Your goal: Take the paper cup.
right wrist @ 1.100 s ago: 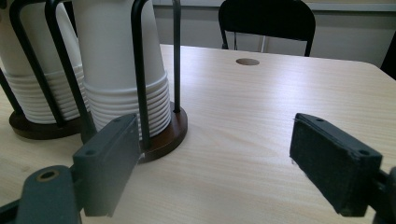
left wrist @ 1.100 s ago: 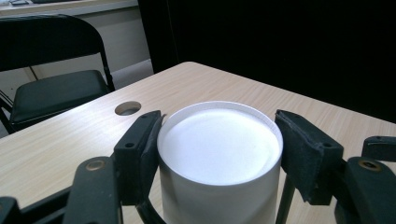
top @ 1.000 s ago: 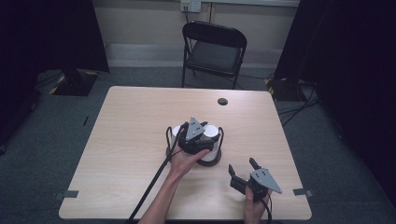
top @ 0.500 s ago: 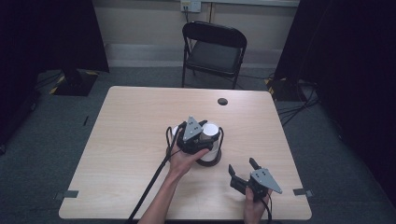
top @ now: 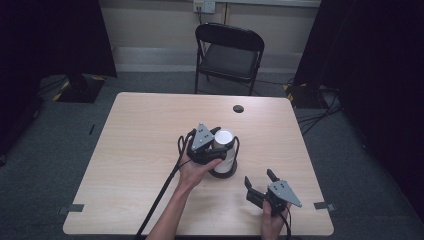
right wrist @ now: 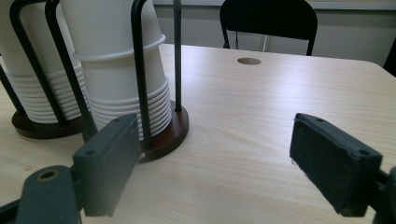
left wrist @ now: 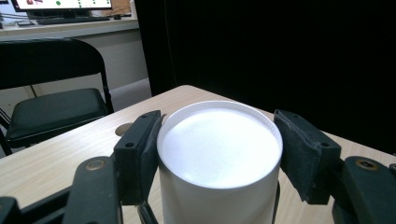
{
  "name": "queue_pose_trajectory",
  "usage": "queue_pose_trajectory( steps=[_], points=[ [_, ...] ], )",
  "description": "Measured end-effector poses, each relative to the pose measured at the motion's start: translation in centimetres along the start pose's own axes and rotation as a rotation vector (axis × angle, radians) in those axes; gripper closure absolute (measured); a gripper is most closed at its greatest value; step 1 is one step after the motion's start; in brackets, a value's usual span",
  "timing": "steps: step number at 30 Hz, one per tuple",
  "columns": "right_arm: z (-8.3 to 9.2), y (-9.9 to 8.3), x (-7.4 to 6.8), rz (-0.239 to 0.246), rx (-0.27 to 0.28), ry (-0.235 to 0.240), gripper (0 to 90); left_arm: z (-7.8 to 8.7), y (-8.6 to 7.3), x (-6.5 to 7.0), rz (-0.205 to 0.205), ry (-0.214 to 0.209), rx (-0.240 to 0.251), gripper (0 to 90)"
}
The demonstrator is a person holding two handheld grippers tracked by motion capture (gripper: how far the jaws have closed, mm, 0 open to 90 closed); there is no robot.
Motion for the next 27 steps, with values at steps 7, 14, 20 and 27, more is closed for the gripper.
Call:
queue_pose_trajectory(
  steps=[7, 14, 20, 27],
  points=[
    [0.0, 0.0, 0.0, -0.001, -0.001, 0.0, 15.6, 0.2, 0.3, -0.1, 0.012, 0.012, 0.015, 34.8],
    [0.0, 0.0, 0.0, 0.0, -0.002, 0.0, 15.6, 0.4, 0.7, -0.1, 0.015, 0.023, 0.036, 34.8],
    [0.0, 0.0, 0.0, -0.003, -0.001, -0.001, 15.6, 0.6, 1.2, -0.1, 0.015, 0.024, 0.051, 34.8],
    [0.0, 0.0, 0.0, -0.002, 0.0, -0.001, 15.6, 0.9, 1.6, -0.1, 0.011, 0.025, 0.067, 34.8]
  ],
)
Point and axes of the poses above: each handheld gripper's, and its own axes: z roughly backward along the jaws, y roughly out of its top, x roughly to its right, the point moved 1 cm from there along -z, roughly forward along the jaws, and after that the axes turned 15 degrees about x, right-handed, at the moved point
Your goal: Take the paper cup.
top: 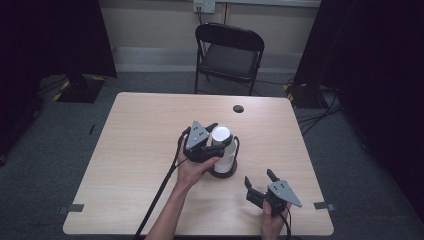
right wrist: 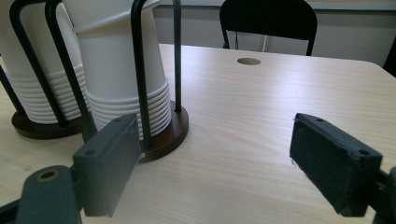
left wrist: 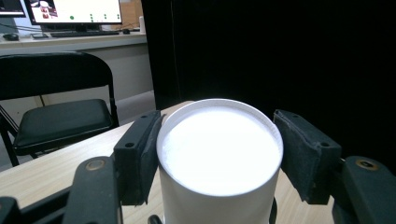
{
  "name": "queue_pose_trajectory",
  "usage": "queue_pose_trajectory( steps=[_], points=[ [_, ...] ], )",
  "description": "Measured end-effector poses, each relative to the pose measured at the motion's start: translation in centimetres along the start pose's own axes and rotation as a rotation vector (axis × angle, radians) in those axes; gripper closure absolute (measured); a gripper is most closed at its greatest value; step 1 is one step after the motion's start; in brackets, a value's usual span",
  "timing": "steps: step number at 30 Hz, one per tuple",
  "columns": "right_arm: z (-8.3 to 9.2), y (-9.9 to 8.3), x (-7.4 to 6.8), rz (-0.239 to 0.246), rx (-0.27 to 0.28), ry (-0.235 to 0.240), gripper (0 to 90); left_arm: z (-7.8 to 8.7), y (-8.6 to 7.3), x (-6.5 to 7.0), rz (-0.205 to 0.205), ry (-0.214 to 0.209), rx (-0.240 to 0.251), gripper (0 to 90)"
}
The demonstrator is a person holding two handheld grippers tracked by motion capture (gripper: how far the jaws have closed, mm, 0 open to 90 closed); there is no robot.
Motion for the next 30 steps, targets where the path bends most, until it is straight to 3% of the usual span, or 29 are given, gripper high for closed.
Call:
queue_pose_trajectory(
  steps=[13, 30],
  points=[
    [0.0, 0.0, 0.0, 0.002, 0.002, -0.003, 15.6, 0.3, 1.3, 0.0, 0.002, 0.004, 0.034, 34.7],
    [0.0, 0.0, 0.0, 0.004, 0.0, -0.003, 15.6, 1.9, 3.0, 0.1, 0.001, 0.033, 0.053, 34.8]
  ],
)
Point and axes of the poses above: each handheld gripper's, and its own axes: z roughly backward along the jaws, y roughly out of its top, x roughly to its right, the point moved 1 cm from there along -z, roughly forward along the jaws, and after that the axes turned 15 degrees about x, right-handed, at the moved point
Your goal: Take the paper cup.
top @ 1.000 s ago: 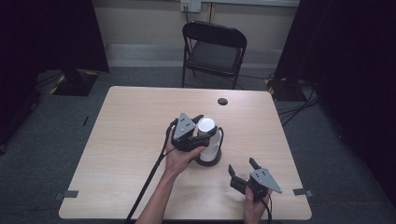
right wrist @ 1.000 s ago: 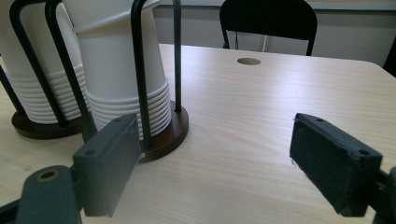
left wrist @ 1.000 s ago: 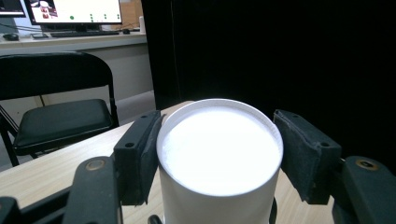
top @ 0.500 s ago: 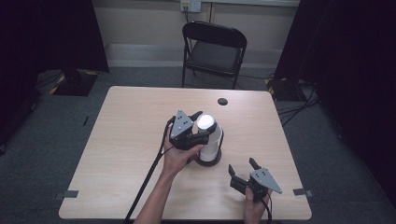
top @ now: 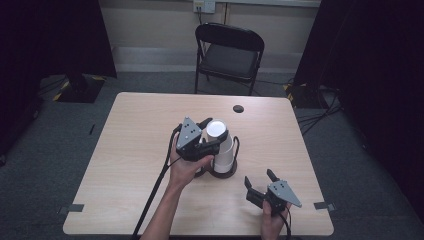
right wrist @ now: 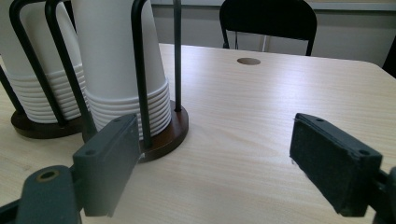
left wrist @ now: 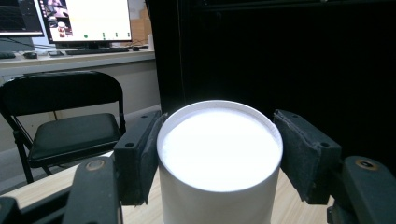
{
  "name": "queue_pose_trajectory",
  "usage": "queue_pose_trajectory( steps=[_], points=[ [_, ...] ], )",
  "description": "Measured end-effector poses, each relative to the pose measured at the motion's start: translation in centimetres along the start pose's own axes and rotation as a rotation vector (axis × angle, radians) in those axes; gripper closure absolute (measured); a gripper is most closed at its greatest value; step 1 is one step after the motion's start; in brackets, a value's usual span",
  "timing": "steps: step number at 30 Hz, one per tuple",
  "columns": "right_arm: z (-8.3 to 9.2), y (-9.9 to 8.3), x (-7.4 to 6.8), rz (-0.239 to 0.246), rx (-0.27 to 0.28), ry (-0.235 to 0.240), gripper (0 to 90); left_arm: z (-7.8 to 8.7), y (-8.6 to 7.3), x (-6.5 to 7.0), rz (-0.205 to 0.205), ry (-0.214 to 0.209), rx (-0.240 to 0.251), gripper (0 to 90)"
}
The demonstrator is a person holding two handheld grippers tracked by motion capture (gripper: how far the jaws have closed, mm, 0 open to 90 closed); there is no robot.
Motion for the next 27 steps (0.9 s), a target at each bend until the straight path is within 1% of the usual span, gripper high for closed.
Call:
queue_pose_trajectory(
  steps=[1, 2, 8, 10, 12, 13, 15, 19, 20, 21, 22, 24, 27],
  points=[
    [0.0, 0.0, 0.0, -0.001, -0.001, 0.0, 15.6, 0.2, 0.1, 0.0, -0.01, 0.002, -0.002, 34.8],
    [0.0, 0.0, 0.0, -0.001, 0.0, 0.003, 15.6, 0.3, 0.1, 0.1, -0.012, 0.0, 0.001, 34.8],
    [0.0, 0.0, 0.0, 0.003, -0.001, 0.001, 15.6, 1.3, 0.6, 0.2, 0.011, -0.016, 0.02, 34.8],
    [0.0, 0.0, 0.0, 0.001, -0.001, 0.003, 15.6, 1.6, 0.7, 0.1, 0.029, -0.018, 0.024, 34.8],
    [0.0, 0.0, 0.0, 0.002, -0.001, 0.0, 15.6, 2.1, 0.6, 0.1, 0.061, -0.038, 0.06, 34.8],
    [0.0, 0.0, 0.0, 0.003, -0.001, 0.001, 15.6, 2.3, 0.5, 0.1, 0.08, -0.046, 0.064, 34.8],
    [0.0, 0.0, 0.0, 0.001, 0.0, 0.002, 15.6, 2.7, 0.4, 0.1, 0.087, -0.063, 0.055, 34.8],
    [0.0, 0.0, 0.0, 0.003, -0.001, 0.0, 15.5, 3.2, 0.2, 0.4, 0.097, -0.086, 0.054, 34.8],
    [0.0, 0.0, 0.0, 0.002, 0.0, -0.001, 15.6, 3.3, 0.2, 0.4, 0.095, -0.083, 0.052, 34.8],
    [0.0, 0.0, 0.0, 0.002, 0.0, -0.001, 15.6, 3.4, 0.1, 0.5, 0.107, -0.086, 0.055, 34.8],
    [0.0, 0.0, 0.0, 0.003, 0.001, 0.002, 15.6, 3.6, 0.0, 0.5, 0.106, -0.092, 0.045, 34.8],
    [0.0, 0.0, 0.0, 0.002, 0.001, 0.002, 15.5, 3.8, -0.2, 0.6, 0.112, -0.088, 0.043, 34.8],
    [0.0, 0.0, 0.0, 0.004, 0.005, 0.002, 15.2, 4.1, -0.5, 0.5, 0.135, -0.081, 0.03, 34.8]
  ],
)
Point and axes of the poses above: each handheld gripper's, and its own axes: z roughly backward along the jaws, y roughly out of its top, x roughly to its right, the point moved 1 cm from there along -z, roughly forward along the jaws, and after that the axes turned 15 degrees about x, right-handed, at the moved point
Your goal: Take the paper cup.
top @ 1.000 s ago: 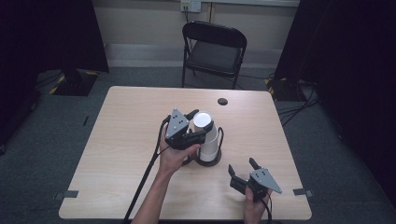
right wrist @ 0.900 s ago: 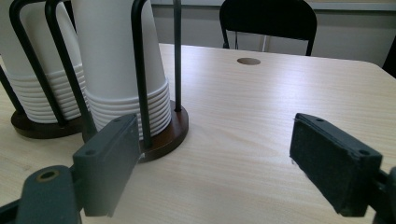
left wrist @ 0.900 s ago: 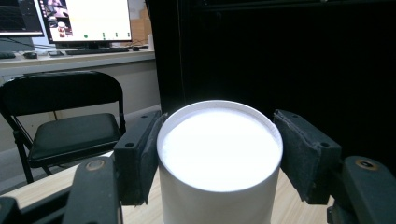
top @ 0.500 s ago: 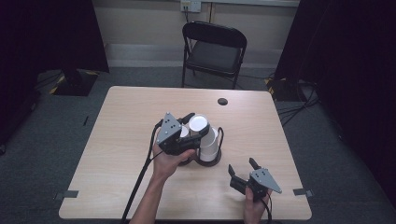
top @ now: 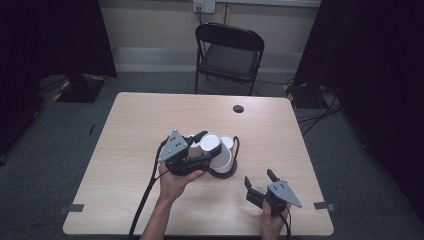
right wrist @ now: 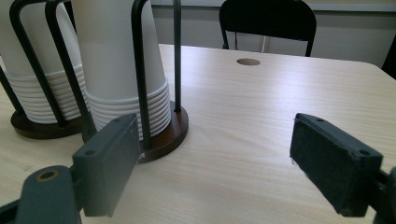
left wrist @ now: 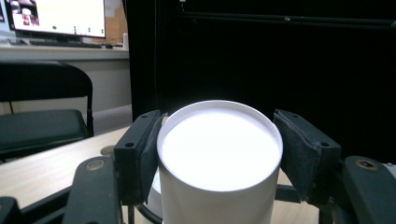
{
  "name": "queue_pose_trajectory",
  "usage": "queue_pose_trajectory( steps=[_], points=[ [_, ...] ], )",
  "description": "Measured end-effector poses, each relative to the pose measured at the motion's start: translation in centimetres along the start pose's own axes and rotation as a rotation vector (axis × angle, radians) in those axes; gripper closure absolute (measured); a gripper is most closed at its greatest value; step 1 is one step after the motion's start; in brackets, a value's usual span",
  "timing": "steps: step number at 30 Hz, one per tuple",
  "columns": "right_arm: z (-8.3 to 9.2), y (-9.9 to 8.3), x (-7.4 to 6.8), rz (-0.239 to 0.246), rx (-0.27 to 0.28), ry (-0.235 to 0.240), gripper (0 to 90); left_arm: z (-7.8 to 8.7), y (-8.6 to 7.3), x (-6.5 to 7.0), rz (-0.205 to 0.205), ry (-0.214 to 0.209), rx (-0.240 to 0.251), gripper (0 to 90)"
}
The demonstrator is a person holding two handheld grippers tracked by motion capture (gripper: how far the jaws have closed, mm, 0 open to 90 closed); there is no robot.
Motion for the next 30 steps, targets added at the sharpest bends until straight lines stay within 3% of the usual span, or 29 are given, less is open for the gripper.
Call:
queue_pose_trajectory(
  steps=[2, 10, 11, 16, 20, 22, 27, 30],
  points=[
    [0.0, 0.0, 0.0, -0.003, 0.005, 0.004, 14.5, 0.3, -0.3, 0.1, 0.018, -0.006, -0.003, 34.8],
    [0.1, 0.0, 0.1, -0.015, 0.006, 0.029, 14.1, 1.1, -1.0, 0.5, 0.018, 0.002, -0.025, 34.9],
    [0.1, 0.0, 0.1, -0.023, 0.003, 0.053, 14.2, 1.2, -1.0, 0.6, 0.02, 0.001, -0.03, 34.9],
    [-0.1, 0.0, -0.1, -0.012, -0.012, 0.072, 14.3, 1.5, -1.4, 0.7, 0.029, 0.012, -0.046, 34.9],
    [-0.1, 0.0, -0.2, -0.024, 0.013, 0.115, 14.2, 1.9, -1.6, 1.0, 0.053, 0.028, -0.054, 34.9],
    [-0.3, 0.0, -0.4, -0.042, -0.012, 0.118, 18.0, 2.1, -1.6, 1.2, 0.057, 0.039, -0.069, 34.9],
    [-0.5, 0.0, -1.5, -0.027, -0.01, 0.199, 21.8, 2.6, -2.0, 1.4, 0.078, 0.028, -0.077, 34.9],
    [-0.3, 0.0, -2.7, -0.027, 0.045, 0.251, 27.0, 2.9, -2.2, 1.4, 0.1, 0.029, -0.076, 34.9]
  ],
)
Point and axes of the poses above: each handheld gripper's, and its own axes: z roughly backward along the jaws, y roughly out of its top, x roughly to its right, the point moved 1 cm from there along -z, roughly forward along the jaws, and after that the axes turned 15 degrees about x, right-handed, at the moved point
